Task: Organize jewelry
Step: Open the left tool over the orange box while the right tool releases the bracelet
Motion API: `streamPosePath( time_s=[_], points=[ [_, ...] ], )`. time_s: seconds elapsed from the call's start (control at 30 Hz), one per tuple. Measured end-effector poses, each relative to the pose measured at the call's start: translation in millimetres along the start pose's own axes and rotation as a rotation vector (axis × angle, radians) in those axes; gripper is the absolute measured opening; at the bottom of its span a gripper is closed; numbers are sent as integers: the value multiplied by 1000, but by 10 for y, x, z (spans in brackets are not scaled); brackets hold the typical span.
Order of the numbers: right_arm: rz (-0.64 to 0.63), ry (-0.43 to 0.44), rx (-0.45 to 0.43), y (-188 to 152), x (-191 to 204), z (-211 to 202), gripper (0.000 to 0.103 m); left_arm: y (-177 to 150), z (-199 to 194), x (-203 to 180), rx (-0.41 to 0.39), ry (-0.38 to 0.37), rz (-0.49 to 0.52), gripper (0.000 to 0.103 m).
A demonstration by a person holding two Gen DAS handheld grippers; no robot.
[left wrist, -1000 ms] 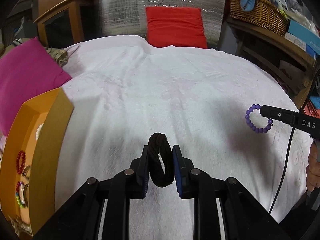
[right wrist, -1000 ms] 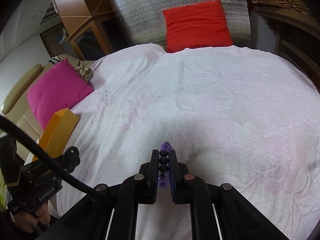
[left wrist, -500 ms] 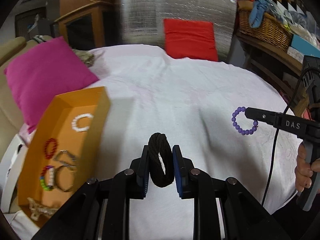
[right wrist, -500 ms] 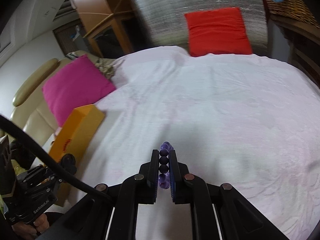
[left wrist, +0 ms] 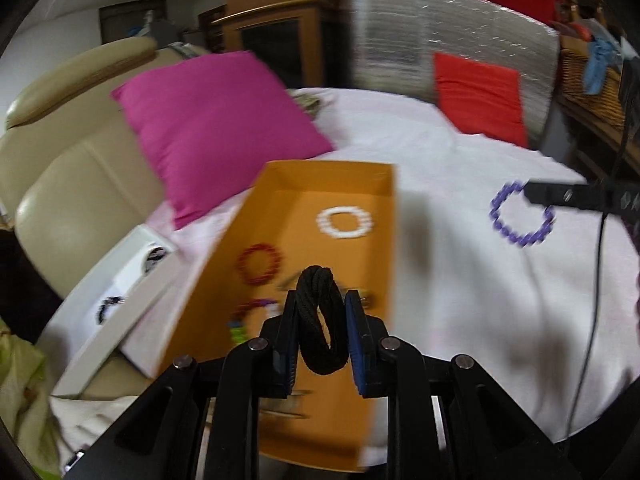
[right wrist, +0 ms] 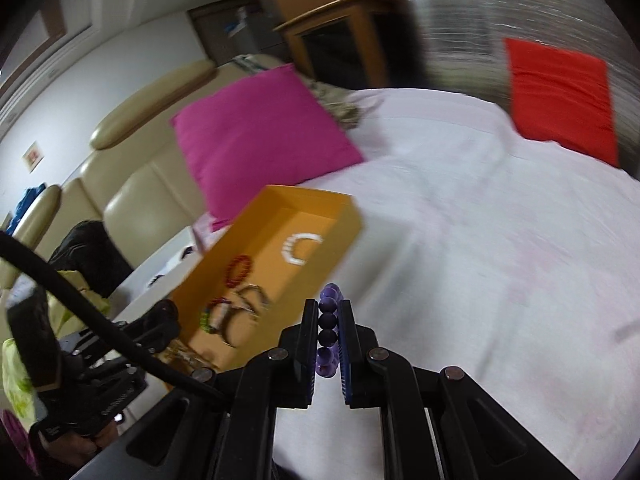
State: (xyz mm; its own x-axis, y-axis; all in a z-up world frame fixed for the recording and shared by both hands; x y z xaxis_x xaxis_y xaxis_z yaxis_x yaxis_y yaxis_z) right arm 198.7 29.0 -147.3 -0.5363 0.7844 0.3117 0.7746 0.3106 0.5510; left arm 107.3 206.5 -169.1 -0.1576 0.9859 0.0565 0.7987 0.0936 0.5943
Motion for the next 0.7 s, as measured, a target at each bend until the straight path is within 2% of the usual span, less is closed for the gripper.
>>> streamPosePath(
  time_s=[0.2, 0.33, 0.7],
  points=[
    [-53, 58, 62, 359, 513, 418, 10, 108, 297, 387, 65, 12, -17, 23],
    [-61, 90, 132, 518, 781, 865, 10, 178, 556, 541, 130, 12, -42, 23],
    [-33, 80, 263, 622, 1043, 1850, 10, 214, 1123, 575, 259, 7, -24, 23]
  ],
)
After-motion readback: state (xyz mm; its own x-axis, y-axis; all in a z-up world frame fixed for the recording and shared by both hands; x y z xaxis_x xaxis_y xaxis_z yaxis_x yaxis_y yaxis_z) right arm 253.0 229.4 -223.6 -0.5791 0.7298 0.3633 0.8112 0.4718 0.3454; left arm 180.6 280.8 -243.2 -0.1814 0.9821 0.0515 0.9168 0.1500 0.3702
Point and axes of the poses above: each gripper's, at about its wrist camera, not at the fingertips, and z roughly the way its jaws point, x to its left, y to its top, the point moved 7 cm from there along z, roughly the way its jaws point, and after that the axes turned 10 degrees about x, right-handed, at the moved point
